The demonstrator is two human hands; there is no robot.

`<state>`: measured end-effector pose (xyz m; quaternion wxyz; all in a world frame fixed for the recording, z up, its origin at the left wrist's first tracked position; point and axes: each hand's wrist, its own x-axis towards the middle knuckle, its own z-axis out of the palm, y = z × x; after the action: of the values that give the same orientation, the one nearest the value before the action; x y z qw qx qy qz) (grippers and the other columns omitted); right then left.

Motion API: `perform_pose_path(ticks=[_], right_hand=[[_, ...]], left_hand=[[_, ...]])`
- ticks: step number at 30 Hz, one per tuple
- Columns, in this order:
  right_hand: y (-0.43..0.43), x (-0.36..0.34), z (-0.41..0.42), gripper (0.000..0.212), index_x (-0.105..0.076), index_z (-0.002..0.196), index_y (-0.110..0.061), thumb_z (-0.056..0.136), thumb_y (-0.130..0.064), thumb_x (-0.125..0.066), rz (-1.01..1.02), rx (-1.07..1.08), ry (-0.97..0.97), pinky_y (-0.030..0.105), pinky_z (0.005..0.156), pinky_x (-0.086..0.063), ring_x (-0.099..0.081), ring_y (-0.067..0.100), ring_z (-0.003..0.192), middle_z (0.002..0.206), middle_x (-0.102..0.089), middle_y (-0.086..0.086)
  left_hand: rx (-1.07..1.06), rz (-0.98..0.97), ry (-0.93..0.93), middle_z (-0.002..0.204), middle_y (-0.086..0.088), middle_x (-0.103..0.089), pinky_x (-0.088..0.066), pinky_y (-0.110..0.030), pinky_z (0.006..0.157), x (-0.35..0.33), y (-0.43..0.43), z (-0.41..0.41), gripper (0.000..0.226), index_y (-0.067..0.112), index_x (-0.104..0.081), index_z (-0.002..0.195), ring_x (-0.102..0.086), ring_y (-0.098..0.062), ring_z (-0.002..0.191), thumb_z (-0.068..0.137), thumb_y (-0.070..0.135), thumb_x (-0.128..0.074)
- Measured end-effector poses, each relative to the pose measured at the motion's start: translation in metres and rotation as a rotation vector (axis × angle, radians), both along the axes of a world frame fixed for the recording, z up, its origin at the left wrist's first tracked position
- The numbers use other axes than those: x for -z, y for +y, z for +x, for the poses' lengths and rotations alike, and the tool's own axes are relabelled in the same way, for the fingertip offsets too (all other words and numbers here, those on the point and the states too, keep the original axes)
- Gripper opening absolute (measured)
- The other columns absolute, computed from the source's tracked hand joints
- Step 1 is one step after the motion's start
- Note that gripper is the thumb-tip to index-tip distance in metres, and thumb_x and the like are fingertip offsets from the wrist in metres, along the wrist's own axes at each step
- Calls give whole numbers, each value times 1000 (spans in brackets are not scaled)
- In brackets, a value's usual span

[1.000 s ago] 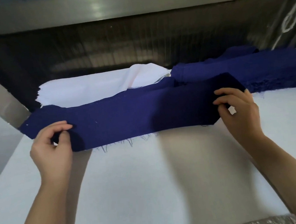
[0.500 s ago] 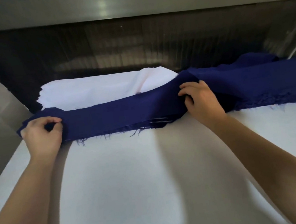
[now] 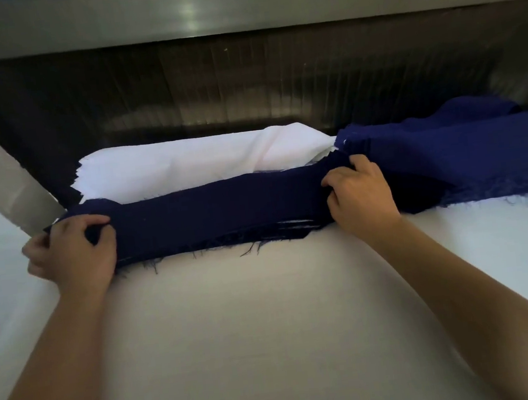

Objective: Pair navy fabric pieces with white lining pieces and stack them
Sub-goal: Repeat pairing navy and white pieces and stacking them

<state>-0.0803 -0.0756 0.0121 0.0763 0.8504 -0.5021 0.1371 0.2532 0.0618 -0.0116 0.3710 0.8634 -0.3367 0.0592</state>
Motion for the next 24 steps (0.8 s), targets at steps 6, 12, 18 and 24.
perform_pose_path(ticks=[6, 12, 18, 24], right_hand=[[16, -3, -11, 31, -61, 118, -18, 88, -16, -52, -70, 78, -119, 41, 99, -15, -18, 34, 131, 146, -35, 8], [6, -23, -46, 36, -52, 129, -11, 93, -14, -49, -111, 180, -331, 42, 102, -23, -26, 34, 132, 146, -35, 12], [-15, -39, -68, 48, -45, 137, -11, 94, -31, -53, 137, 252, -208, 40, 105, -29, -36, 31, 128, 144, -39, 11], [-20, -49, -79, 27, -62, 118, -9, 96, -20, -51, 170, 191, -272, 34, 89, -39, -52, 28, 110, 120, -60, 11]], left_hand=[[101, 36, -273, 136, -9, -47, -21, -55, 109, -12, 5, -28, 17, 10, -72, 99, -25, -44, 132, 90, 9, -57], [318, 80, -322, 103, -5, -69, -19, -40, 91, -20, -13, -76, 16, 13, -72, 90, -41, -33, 110, 89, 14, -56], [539, 62, -278, 99, 3, -68, -15, -29, 83, -14, -35, -158, 14, 17, -73, 91, -48, -27, 106, 85, 11, -61], [596, 145, -282, 107, 4, -65, -19, -32, 87, -8, -31, -171, 33, 17, -71, 103, -50, -26, 107, 82, 23, -46]])
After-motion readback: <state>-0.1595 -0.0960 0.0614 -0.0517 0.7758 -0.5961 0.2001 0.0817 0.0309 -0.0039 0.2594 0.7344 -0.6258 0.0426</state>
